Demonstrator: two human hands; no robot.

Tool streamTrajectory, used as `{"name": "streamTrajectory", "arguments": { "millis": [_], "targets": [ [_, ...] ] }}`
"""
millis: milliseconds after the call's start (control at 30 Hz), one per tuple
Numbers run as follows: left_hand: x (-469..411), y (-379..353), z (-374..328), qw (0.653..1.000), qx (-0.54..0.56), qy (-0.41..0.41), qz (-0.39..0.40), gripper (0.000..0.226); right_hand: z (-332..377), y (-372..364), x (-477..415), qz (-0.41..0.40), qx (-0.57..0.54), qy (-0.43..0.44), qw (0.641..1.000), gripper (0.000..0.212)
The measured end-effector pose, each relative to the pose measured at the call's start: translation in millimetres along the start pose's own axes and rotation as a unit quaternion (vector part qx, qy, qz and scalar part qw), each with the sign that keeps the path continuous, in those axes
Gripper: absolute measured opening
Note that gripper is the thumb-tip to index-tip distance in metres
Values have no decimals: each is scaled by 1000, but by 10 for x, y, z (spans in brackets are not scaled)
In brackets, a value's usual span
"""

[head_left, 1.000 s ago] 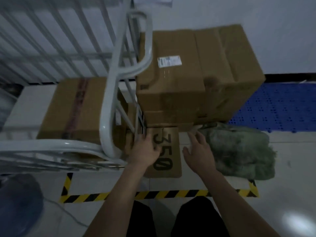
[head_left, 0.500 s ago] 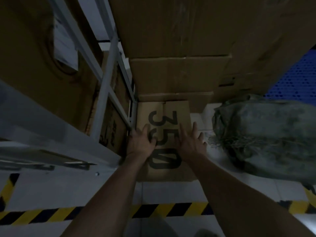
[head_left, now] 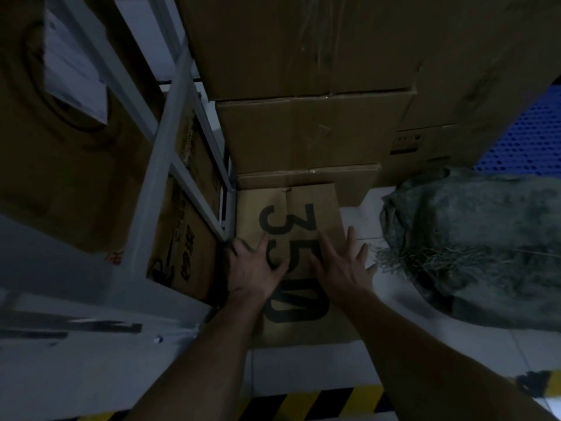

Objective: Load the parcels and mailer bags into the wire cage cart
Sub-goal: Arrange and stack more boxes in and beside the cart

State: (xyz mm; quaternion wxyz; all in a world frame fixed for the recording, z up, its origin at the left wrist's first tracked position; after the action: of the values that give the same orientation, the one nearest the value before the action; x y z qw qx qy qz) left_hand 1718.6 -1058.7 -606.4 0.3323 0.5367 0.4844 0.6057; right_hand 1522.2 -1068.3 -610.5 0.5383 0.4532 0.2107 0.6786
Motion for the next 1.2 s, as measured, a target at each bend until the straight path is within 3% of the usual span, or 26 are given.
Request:
{"name": "streamTrajectory", "arguments": {
  "millis": [267, 433, 767, 967, 1200],
  "targets": [
    [-25, -167, -283, 1000, -11, 11, 26, 98, -110, 19, -104, -17, -18, -47, 999, 64],
    [-114, -170, -290, 998, -14, 43, 43, 106, -267, 23, -122, 27, -55, -80, 995, 76],
    [42, 234, -500, 999, -26, 36, 32, 109, -221, 352, 64, 3, -63, -79, 995, 93],
    [629, 1408, -703, 999, -48, 15, -16, 98, 219, 1418, 622, -38, -45, -77, 995, 89],
    [1600, 3730, -1160, 992, -81, -21, -93, 89, 1148, 3478, 1722, -121, -33, -86, 988, 81]
  ]
}}
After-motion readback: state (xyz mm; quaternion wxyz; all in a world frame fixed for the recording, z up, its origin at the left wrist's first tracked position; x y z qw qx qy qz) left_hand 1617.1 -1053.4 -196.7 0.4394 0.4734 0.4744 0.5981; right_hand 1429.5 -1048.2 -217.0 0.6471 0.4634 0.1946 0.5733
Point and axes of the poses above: each hand's wrist, its own x-axis away from the middle knuckle, its own y-axis out of the back of the hand, z = x × y, the point moved 5 cm from there along -x, towards the middle knuckle, and after that the axes turned 14 degrees about -x, right-handed, at the moved point
